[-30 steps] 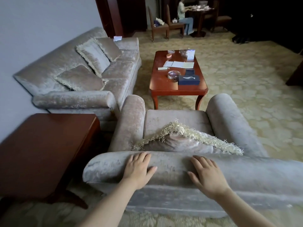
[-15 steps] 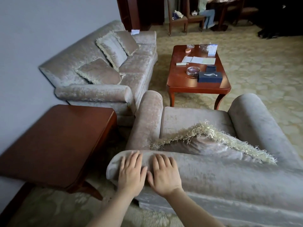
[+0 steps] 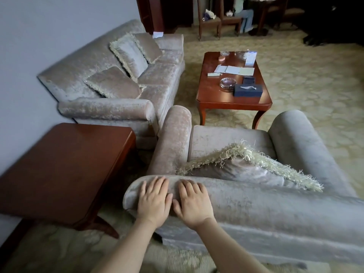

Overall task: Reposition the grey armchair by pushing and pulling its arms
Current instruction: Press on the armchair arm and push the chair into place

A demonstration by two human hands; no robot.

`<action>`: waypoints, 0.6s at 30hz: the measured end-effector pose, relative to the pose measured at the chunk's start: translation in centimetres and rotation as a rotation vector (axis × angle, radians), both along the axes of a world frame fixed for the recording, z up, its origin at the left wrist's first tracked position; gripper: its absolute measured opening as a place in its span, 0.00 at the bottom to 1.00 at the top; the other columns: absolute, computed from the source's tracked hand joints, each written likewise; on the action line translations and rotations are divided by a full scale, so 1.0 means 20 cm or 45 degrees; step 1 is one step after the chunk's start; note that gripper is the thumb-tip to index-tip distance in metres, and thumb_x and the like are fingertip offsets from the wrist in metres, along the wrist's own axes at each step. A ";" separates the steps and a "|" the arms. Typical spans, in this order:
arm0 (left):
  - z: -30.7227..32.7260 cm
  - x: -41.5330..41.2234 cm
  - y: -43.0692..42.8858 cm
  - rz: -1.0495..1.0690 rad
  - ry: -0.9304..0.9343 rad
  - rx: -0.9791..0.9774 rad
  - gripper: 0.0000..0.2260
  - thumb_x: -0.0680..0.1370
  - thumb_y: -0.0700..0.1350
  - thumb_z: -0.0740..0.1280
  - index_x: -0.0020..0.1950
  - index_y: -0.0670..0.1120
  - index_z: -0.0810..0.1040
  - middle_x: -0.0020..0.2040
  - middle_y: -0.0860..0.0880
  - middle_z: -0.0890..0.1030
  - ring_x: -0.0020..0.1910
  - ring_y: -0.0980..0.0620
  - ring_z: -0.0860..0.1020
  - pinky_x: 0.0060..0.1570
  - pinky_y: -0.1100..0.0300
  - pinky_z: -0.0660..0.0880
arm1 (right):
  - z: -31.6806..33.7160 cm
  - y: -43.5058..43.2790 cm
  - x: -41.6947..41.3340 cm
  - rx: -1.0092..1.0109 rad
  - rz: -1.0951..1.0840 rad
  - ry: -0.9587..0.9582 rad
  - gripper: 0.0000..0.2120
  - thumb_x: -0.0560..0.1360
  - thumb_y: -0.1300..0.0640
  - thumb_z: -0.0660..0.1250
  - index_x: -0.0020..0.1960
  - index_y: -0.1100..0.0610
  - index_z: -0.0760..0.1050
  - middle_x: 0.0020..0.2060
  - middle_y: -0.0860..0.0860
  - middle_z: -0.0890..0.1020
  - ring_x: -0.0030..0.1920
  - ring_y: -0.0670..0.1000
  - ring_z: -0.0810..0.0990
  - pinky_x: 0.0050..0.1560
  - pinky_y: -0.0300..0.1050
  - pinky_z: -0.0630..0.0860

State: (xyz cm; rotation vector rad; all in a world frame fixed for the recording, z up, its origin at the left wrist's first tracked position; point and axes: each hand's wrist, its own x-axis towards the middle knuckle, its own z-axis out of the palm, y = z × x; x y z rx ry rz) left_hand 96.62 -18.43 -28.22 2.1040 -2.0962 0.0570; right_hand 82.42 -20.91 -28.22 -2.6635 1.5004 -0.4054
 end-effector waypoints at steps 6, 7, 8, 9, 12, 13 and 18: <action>0.00 -0.18 0.04 0.060 -0.005 0.085 0.25 0.79 0.54 0.57 0.73 0.43 0.64 0.73 0.45 0.65 0.74 0.48 0.58 0.72 0.46 0.46 | 0.05 0.04 -0.37 -0.025 0.103 -0.002 0.23 0.72 0.46 0.57 0.59 0.58 0.76 0.62 0.55 0.77 0.63 0.57 0.75 0.62 0.55 0.72; 0.01 -0.26 0.05 0.009 0.011 0.063 0.25 0.79 0.54 0.57 0.72 0.42 0.65 0.72 0.44 0.66 0.74 0.47 0.59 0.72 0.45 0.47 | 0.05 0.04 -0.48 -0.035 0.059 0.000 0.22 0.72 0.47 0.59 0.59 0.59 0.76 0.62 0.56 0.77 0.63 0.58 0.75 0.62 0.55 0.72; 0.02 -0.35 0.06 -0.056 0.015 0.052 0.26 0.78 0.55 0.57 0.72 0.42 0.65 0.73 0.44 0.66 0.74 0.46 0.58 0.72 0.44 0.46 | 0.06 0.04 -0.61 -0.037 0.004 0.009 0.21 0.72 0.47 0.61 0.59 0.59 0.76 0.61 0.56 0.77 0.62 0.58 0.76 0.61 0.55 0.72; 0.02 -0.45 0.06 -0.128 0.009 0.079 0.27 0.78 0.56 0.55 0.74 0.43 0.62 0.74 0.45 0.63 0.75 0.47 0.55 0.72 0.46 0.42 | 0.06 0.04 -0.73 -0.027 -0.053 0.030 0.20 0.71 0.47 0.63 0.57 0.59 0.77 0.59 0.56 0.78 0.59 0.58 0.77 0.60 0.54 0.73; 0.04 -0.80 0.02 -0.297 -0.016 0.109 0.29 0.78 0.58 0.52 0.75 0.45 0.59 0.76 0.46 0.59 0.76 0.47 0.52 0.72 0.46 0.39 | 0.06 0.04 -1.11 0.017 -0.200 0.102 0.18 0.70 0.45 0.65 0.50 0.58 0.79 0.49 0.53 0.82 0.49 0.56 0.81 0.50 0.46 0.77; 0.05 -0.94 -0.01 -0.333 -0.030 0.122 0.29 0.76 0.59 0.55 0.73 0.44 0.65 0.73 0.46 0.65 0.74 0.47 0.59 0.72 0.44 0.47 | 0.06 0.03 -1.23 0.025 -0.246 0.131 0.17 0.69 0.44 0.66 0.47 0.57 0.80 0.45 0.52 0.82 0.46 0.55 0.82 0.47 0.44 0.78; 0.04 -1.57 -0.09 -0.401 0.089 0.090 0.24 0.64 0.58 0.70 0.54 0.45 0.83 0.53 0.50 0.83 0.54 0.50 0.81 0.55 0.51 0.77 | 0.00 0.01 -1.74 -0.045 -0.480 0.099 0.25 0.75 0.40 0.54 0.46 0.58 0.81 0.43 0.53 0.83 0.45 0.57 0.82 0.47 0.50 0.75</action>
